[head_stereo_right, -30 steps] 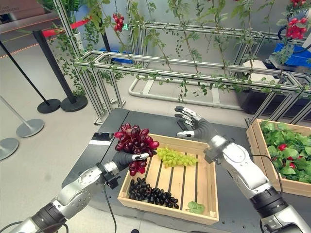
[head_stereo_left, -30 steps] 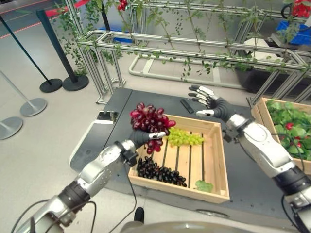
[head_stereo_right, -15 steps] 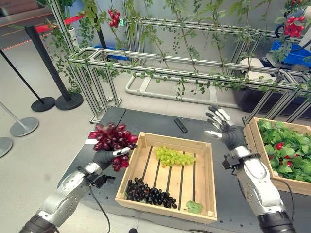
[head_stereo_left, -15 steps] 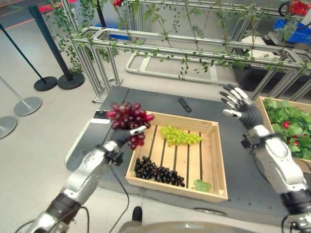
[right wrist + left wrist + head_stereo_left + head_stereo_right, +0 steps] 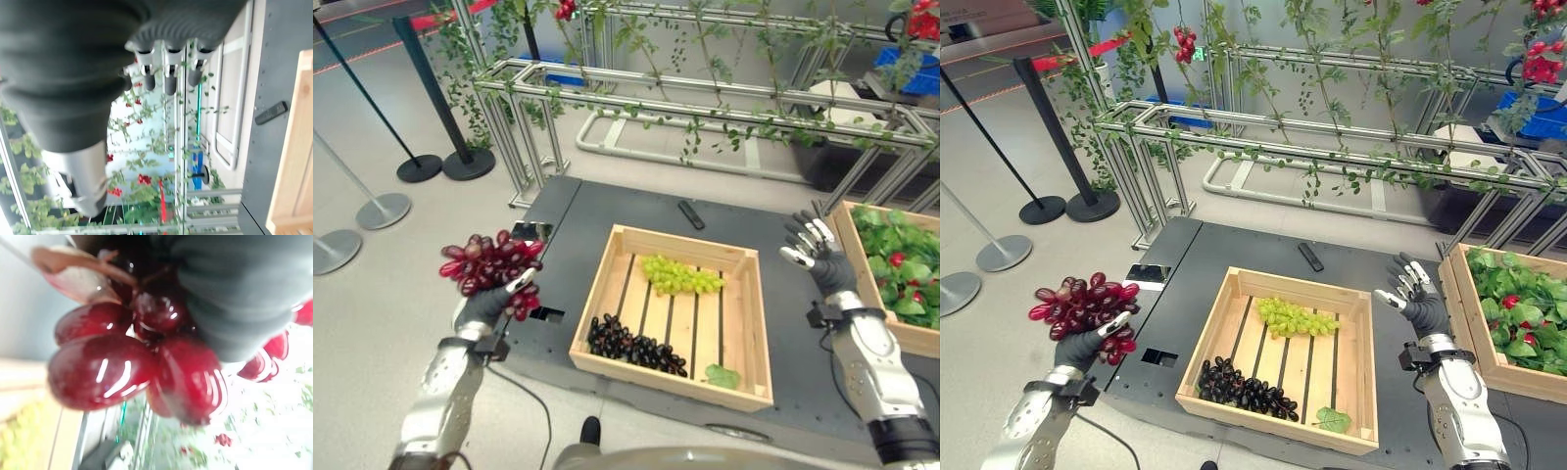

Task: Pick up the fruits from the basket on one side to the basket on the other side

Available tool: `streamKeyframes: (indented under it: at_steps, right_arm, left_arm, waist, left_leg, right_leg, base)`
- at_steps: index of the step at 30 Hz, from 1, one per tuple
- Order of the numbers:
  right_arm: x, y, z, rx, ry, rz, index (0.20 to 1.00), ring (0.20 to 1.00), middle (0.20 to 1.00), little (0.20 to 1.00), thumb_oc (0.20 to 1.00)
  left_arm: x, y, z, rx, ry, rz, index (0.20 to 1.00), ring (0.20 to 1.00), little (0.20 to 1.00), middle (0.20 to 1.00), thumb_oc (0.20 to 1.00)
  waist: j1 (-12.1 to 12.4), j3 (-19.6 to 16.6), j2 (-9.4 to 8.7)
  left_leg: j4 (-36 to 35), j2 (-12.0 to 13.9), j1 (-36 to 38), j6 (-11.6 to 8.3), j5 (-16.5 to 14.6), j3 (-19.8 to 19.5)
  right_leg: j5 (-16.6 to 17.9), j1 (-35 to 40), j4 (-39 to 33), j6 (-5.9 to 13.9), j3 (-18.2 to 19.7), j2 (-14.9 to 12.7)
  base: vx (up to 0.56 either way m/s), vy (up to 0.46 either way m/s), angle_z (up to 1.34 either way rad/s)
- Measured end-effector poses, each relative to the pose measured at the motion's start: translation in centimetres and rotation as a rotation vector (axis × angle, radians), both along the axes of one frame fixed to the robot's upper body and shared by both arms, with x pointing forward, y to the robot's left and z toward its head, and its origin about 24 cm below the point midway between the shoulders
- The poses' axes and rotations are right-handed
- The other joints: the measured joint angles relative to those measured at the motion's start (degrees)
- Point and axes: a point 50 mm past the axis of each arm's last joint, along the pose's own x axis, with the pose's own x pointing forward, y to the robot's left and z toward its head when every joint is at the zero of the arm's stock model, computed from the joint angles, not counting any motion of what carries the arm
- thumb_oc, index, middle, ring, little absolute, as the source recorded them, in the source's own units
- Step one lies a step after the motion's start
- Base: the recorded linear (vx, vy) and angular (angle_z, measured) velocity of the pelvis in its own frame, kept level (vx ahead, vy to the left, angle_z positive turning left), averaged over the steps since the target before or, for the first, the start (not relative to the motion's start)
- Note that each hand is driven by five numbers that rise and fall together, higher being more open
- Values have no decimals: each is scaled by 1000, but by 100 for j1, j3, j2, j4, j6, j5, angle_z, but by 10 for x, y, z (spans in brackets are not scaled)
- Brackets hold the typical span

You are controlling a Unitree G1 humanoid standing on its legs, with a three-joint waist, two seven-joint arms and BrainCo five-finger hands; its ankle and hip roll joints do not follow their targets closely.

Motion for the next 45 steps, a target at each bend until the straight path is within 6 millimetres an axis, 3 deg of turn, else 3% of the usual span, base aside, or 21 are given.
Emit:
streamKeyframes:
  at_steps: [5,9,12,15,17,19,22,23,24,26,30,32,33,34,37,39,41,42,43,44,45]
  right_arm:
    - [3,-2,8,-37,-19,8,1000,1000,1000,1000,1000]
    - [16,13,17,0,-82,30,1000,1000,1000,1000,1000]
    - [24,31,22,45,-130,63,1000,1000,1000,1000,1000]
    - [23,46,11,107,-115,69,1000,1000,1000,1000,1000]
    - [20,54,10,90,-110,103,1000,1000,1000,1000,1000]
    - [22,53,18,82,-146,106,1000,1000,1000,1000,1000]
    - [19,50,15,62,-130,96,1000,1000,1000,1000,1000]
    - [17,46,14,43,-122,87,1000,1000,1000,1000,1000]
    - [15,42,12,30,-110,77,1000,1000,1000,1000,1000]
    - [15,41,12,22,-106,70,1000,1000,1000,1000,1000]
    - [17,34,17,6,-123,31,1000,1000,1000,1000,1000]
    - [14,33,14,1,-107,31,1000,1000,1000,1000,1000]
    - [10,29,8,-13,-78,24,1000,1000,1000,1000,1000]
    - [10,22,8,-38,-66,12,1000,1000,1000,1000,1000]
    - [14,11,19,-60,-96,-19,1000,1000,1000,1000,1000]
    - [19,9,24,-76,-107,-21,1000,1000,1000,1000,1000]
    - [22,15,15,-15,-94,-35,1000,1000,1000,1000,1000]
    - [18,19,6,19,-73,-43,1000,1000,1000,1000,1000]
    - [16,24,0,49,-62,-43,1000,1000,1000,1000,1000]
    - [16,26,-1,61,-62,-43,1000,1000,1000,1000,1000]
    - [17,28,0,62,-68,-34,1000,1000,1000,1000,1000]
  left_arm:
    - [-4,0,-8,-20,-4,41,200,200,200,200,200]
    - [-7,7,-14,-11,31,78,200,200,200,200,200]
    - [-8,9,-17,16,47,97,200,200,200,200,200]
    - [-6,13,-16,40,41,127,200,200,200,200,200]
    - [-7,18,-11,82,25,157,200,200,200,200,200]
    - [-5,21,-5,118,-1,182,200,200,200,200,200]
    - [5,22,8,146,-65,195,200,200,200,200,200]
    - [14,19,18,155,-114,188,200,200,200,200,200]
    - [22,15,25,151,-148,174,200,200,200,200,200]
    - [33,12,36,148,-196,163,200,200,200,200,200]
    - [41,4,35,130,-201,145,200,200,200,200,200]
    - [41,4,34,129,-197,146,200,200,200,200,200]
    - [42,3,33,124,-195,145,200,200,200,200,200]
    - [39,-3,26,94,-184,144,200,200,200,200,200]
    - [30,-15,9,63,-133,120,200,200,200,200,200]
    - [28,-19,5,57,-117,106,200,200,200,200,200]
    - [29,-12,10,103,-118,95,200,200,200,200,200]
    - [31,-7,16,137,-127,90,200,200,200,200,200]
    - [35,-1,21,167,-136,92,200,200,200,200,200]
    - [35,1,19,175,-122,101,200,200,200,200,200]
    - [33,3,16,178,-108,105,200,200,200,200,200]
  waist:
    - [178,141,209]
    - [447,233,129]
    - [597,333,-10]
    - [558,427,-47]
    - [641,491,-49]
    - [642,561,122]
    - [580,678,363]
    - [561,707,427]
    - [473,724,455]
    - [383,687,343]
    - [145,813,567]
    - [-23,846,439]
    - [-64,838,223]
    - [3,797,218]
    - [-58,785,261]
    - [-12,763,343]
    - [-56,639,77]
    - [-71,522,-157]
    - [-192,452,-608]
    - [-204,458,-647]
    - [-173,463,-564]
  left_leg:
    - [210,28,-430,-4,24,11]
    - [648,99,-729,99,-106,564]
    - [1126,-231,-840,265,-400,670]
    - [1610,-553,-715,650,-827,787]
    - [1719,-832,-615,889,-1037,661]
    - [1687,-913,-614,992,-995,201]
    - [1426,-927,-504,1028,-768,-493]
    - [1302,-906,-521,1001,-636,-876]
    - [1241,-925,-562,950,-564,-1160]
    - [1105,-1070,-643,975,-438,-1543]
    - [869,-1224,-504,851,-257,-2549]
    - [717,-1254,-485,810,-368,-2108]
    - [610,-1353,-398,800,-417,-1765]
    - [492,-1407,-357,779,-434,-1753]
    - [248,-1400,-213,633,-504,-1690]
    - [287,-1407,-183,917,-9,-1972]
    - [287,-1398,-270,797,-8,-2099]
    - [238,-1405,-422,558,-173,-1961]
    - [872,-1577,-633,338,-518,-1606]
    - [2217,-1607,-868,679,-895,-1434]
    - [2496,-1440,-803,619,-1262,-1414]
  right_leg:
    - [-37,-26,51,-62,-558,9]
    - [-168,-120,246,53,-772,-199]
    - [-401,-145,733,271,-818,-593]
    - [-505,-602,2838,229,-730,-1411]
    - [56,-975,4035,126,-268,-1755]
    - [-97,-1171,3941,160,128,-1563]
    - [-391,-1173,2736,198,56,-1078]
    - [-340,-1181,1464,274,226,-618]
    - [67,-1078,1030,206,414,-404]
    - [275,-810,317,394,807,-235]
    - [256,-997,347,319,1247,211]
    - [460,-887,122,336,1487,155]
    - [585,-584,110,302,1576,-53]
    - [374,-451,92,173,1591,-119]
    - [249,-496,312,267,1132,-272]
    - [-306,-921,1071,448,1140,-176]
    - [-284,-964,724,402,1164,-4]
    - [-8,-942,188,252,1147,31]
    - [556,-858,-143,7,984,-330]
    - [621,-894,-28,110,767,-544]
    - [588,-921,119,188,783,-530]
  base:
    - [-29,65,51]
    - [89,226,31]
    - [235,404,30]
    - [295,492,71]
    - [206,261,37]
    - [298,127,14]
    - [373,-10,49]
    - [310,-25,97]
    - [276,-15,121]
    - [275,-38,96]
    - [239,-118,85]
    - [254,-254,112]
    - [225,-308,96]
    - [170,-253,66]
    - [72,-155,16]
    - [7,-81,-37]
    - [-37,-20,-6]
    - [-49,30,29]
    - [-58,69,24]
    - [-60,110,-4]
    - [-73,151,-28]
